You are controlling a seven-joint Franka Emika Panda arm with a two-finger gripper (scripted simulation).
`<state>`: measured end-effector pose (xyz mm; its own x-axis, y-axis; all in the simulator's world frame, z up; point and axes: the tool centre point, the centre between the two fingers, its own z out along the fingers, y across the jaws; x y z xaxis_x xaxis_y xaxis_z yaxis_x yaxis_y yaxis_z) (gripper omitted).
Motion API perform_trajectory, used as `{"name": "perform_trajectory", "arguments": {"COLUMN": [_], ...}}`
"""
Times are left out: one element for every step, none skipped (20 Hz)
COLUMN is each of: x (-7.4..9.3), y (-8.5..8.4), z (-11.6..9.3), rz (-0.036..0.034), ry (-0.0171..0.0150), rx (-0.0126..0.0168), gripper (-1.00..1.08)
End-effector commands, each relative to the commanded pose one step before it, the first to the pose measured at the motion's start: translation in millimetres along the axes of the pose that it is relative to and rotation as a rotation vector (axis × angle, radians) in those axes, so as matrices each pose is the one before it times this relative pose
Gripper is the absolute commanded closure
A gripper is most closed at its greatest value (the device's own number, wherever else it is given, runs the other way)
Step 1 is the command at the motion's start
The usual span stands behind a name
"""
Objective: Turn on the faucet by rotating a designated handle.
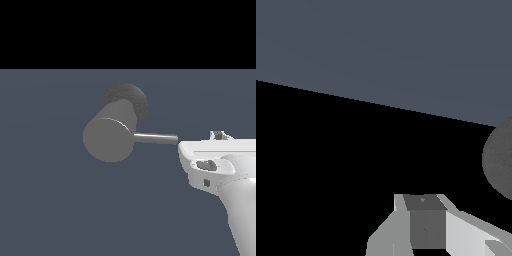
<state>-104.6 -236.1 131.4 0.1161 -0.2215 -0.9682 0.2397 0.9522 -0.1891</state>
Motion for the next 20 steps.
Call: {"name": "perform_trajectory", "arguments": {"x": [6.0,1.32,0.95,0.73,0.65,0.72,0.74,0.78,0.85,0.92,1.01,1.18,1.49,1.74,1.8,1.46,1.08,0.73,0.45,0.23], "y": [9.13,5.96,5.73,4.93,4.11,3.78,3.0,2.35,1.88,1.51,1.22,1.09,1.08,1.14,1.27,1.34,1.43,1.5,1.7,2.06], "z": [-3.47,-0.87,-0.6,-0.38,-0.23,-0.18,-0.21,-0.33,-0.5,-0.71,-0.94,-1.28,-1.74,-2.12,-2.18,-1.66,-1.04,-0.45,0.01,0.39], "rz": [0.01465,0.00845,0.00813,0.00713,0.00622,0.00607,0.00521,0.00446,0.00393,0.00352,0.00321,0.00322,0.00362,0.00414,0.00459,0.00442,0.00419,0.00394,0.00397,0.00438], "ry": [0.01944,0.00449,0.0034,0.00271,0.00246,0.00273,0.00275,0.0028,0.00294,0.0031,0.00329,0.00379,0.00472,0.00563,0.00611,0.0054,0.00452,0.00364,0.00309,0.00276], "rx": [-0.00815,-0.00754,-0.00743,-0.00632,-0.00506,-0.00423,-0.00279,-0.00152,-0.00047,0.00044,0.00123,0.00209,0.00314,0.00403,0.00423,0.00319,0.00187,0.00059,-0.00047,-0.00143], "gripper": [1.08,1.08,1.08,1.08,1.08,1.08,1.08,1.08,1.08,1.08,1.08,1.08,1.08,1.08,1.08,1.08,1.08,1.08,1.08,1.08]}}
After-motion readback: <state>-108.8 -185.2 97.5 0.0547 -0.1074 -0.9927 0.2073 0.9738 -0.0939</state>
